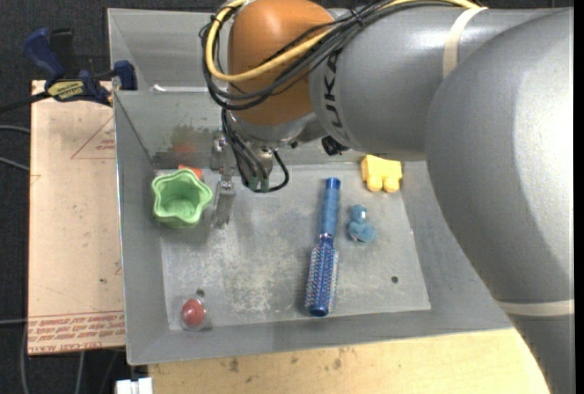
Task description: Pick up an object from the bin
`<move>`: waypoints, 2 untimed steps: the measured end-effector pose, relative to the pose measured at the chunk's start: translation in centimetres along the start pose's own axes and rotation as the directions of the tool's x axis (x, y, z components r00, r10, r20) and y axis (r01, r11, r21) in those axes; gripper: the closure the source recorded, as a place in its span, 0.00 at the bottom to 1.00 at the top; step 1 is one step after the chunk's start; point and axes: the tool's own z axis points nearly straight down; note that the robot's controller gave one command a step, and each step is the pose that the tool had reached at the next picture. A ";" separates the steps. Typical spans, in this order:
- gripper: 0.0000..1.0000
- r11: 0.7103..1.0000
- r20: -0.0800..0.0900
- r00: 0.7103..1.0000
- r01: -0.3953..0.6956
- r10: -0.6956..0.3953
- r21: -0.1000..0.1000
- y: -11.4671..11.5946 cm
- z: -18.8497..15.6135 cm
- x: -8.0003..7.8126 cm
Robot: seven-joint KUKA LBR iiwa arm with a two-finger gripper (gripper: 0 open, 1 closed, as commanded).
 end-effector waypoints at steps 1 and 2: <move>0.00 0.999 0.007 0.999 -0.054 0.054 -0.001 3.9 9.5 -1.6; 1.00 0.998 0.015 0.998 -0.055 0.055 -0.002 3.8 8.7 -1.9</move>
Offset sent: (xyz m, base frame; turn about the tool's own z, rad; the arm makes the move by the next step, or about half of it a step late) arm 0.0192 0.0352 -0.0932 0.0575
